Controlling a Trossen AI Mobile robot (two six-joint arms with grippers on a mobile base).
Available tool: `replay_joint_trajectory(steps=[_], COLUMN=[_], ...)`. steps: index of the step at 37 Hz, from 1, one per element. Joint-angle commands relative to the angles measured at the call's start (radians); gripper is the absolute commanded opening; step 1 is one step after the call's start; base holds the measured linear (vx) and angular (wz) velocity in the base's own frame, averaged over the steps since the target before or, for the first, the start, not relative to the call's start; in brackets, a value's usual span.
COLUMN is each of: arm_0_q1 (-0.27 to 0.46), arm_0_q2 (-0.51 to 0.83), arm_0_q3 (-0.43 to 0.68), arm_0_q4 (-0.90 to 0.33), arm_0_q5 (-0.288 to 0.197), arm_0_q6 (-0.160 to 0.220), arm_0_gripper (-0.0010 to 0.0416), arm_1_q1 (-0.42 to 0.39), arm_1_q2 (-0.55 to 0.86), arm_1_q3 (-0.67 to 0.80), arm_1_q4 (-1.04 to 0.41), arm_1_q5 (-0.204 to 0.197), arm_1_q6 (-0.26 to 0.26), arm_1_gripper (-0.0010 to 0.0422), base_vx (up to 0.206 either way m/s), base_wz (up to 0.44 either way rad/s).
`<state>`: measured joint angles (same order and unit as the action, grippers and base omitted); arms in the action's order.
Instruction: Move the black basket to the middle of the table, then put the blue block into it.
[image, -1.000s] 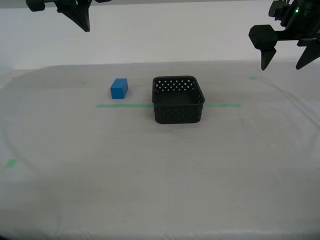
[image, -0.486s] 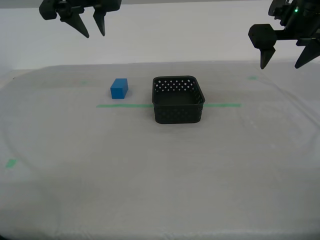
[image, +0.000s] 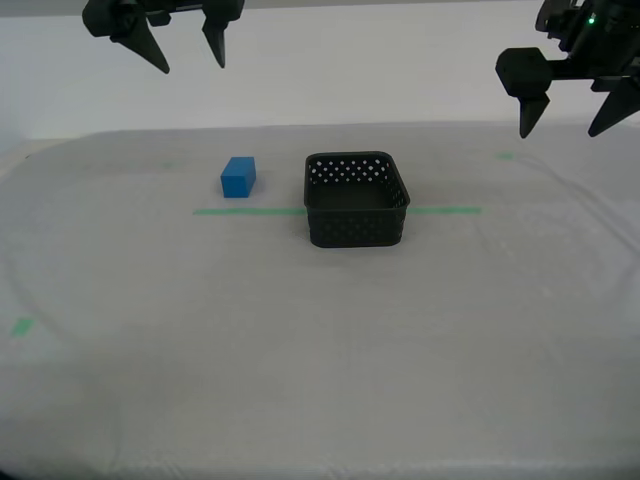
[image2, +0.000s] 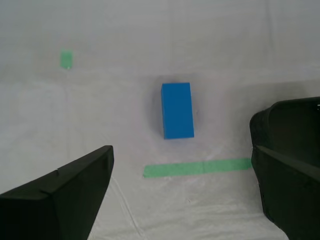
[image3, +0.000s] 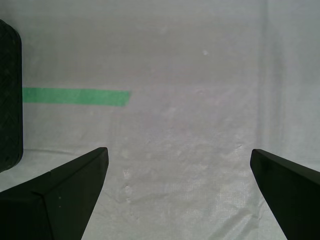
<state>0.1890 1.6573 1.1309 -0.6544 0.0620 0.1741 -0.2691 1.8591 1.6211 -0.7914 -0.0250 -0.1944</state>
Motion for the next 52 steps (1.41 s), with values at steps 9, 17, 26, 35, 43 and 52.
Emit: replay_joint_trajectory(steps=[9, 17, 26, 35, 43, 52], arm_0_q1=[0.001, 0.001, 0.001, 0.001, 0.0, 0.001], arm_0_q2=[0.0, 0.0, 0.0, 0.0, 0.0, 0.0], arm_0_q3=[0.001, 0.001, 0.001, 0.001, 0.001, 0.001], arm_0_q4=[0.001, 0.001, 0.002, 0.008, 0.013, 0.019], arm_0_q5=[0.003, 0.003, 0.003, 0.003, 0.003, 0.003], arm_0_q6=[0.0, 0.0, 0.001, 0.001, 0.001, 0.001], arm_0_gripper=[0.0398, 0.0398, 0.0398, 0.0398, 0.0398, 0.0398], arm_1_q1=[0.0, 0.0, 0.002, 0.002, 0.001, 0.0], arm_1_q2=[0.001, 0.002, 0.058, 0.149, 0.237, 0.36], arm_1_q3=[0.0, -0.002, 0.0, 0.001, 0.004, 0.078], arm_1_q4=[0.013, 0.015, 0.042, 0.072, 0.129, 0.147], arm_1_q5=[0.0, -0.017, -0.027, -0.027, -0.008, 0.017], arm_1_q6=[-0.024, -0.043, -0.037, -0.034, -0.034, -0.03], arm_1_gripper=[0.04, 0.0403, 0.0399, 0.0401, 0.0401, 0.0401], base_vx=[0.0, 0.0, 0.0, 0.0, 0.0, 0.0], base_wz=[0.0, 0.0, 0.0, 0.0, 0.0, 0.0])
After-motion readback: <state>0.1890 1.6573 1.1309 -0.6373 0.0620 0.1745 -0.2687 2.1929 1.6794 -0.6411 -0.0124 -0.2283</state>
